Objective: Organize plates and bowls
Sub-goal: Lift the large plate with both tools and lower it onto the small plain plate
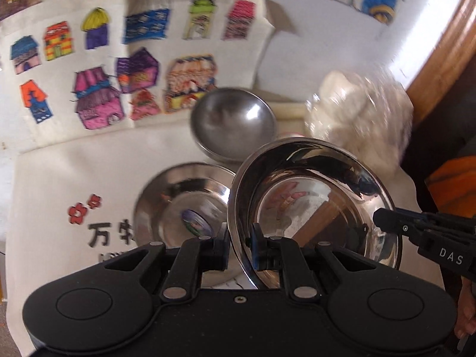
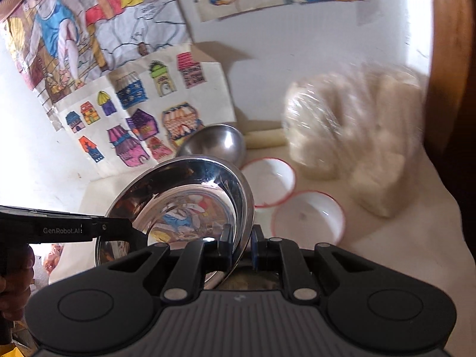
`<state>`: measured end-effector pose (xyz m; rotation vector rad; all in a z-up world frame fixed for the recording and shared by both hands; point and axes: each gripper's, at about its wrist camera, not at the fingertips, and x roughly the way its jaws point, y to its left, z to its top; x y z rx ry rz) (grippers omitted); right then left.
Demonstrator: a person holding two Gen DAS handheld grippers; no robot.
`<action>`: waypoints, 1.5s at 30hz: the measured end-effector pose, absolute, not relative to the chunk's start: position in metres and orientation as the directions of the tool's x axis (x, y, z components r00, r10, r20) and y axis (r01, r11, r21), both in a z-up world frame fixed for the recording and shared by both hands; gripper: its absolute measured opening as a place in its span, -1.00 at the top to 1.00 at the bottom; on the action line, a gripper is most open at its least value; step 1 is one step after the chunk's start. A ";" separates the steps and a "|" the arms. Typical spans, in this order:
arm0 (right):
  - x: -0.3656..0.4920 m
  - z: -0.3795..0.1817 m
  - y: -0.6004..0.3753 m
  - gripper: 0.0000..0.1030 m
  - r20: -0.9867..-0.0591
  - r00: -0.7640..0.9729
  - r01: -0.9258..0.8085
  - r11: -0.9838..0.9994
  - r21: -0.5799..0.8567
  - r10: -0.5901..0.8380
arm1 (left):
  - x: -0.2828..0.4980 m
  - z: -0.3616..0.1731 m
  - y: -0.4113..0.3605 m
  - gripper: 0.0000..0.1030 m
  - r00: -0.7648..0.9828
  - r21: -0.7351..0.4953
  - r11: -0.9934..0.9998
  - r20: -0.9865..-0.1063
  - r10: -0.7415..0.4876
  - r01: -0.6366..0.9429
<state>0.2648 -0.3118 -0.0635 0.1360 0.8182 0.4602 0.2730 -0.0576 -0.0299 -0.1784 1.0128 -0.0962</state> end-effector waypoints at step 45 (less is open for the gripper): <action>0.235 -0.123 -0.355 0.71 -0.780 0.462 -0.314 0.900 0.301 0.422 | 0.262 -0.069 -0.124 0.60 0.353 -0.037 0.999 -0.935 -0.041 0.017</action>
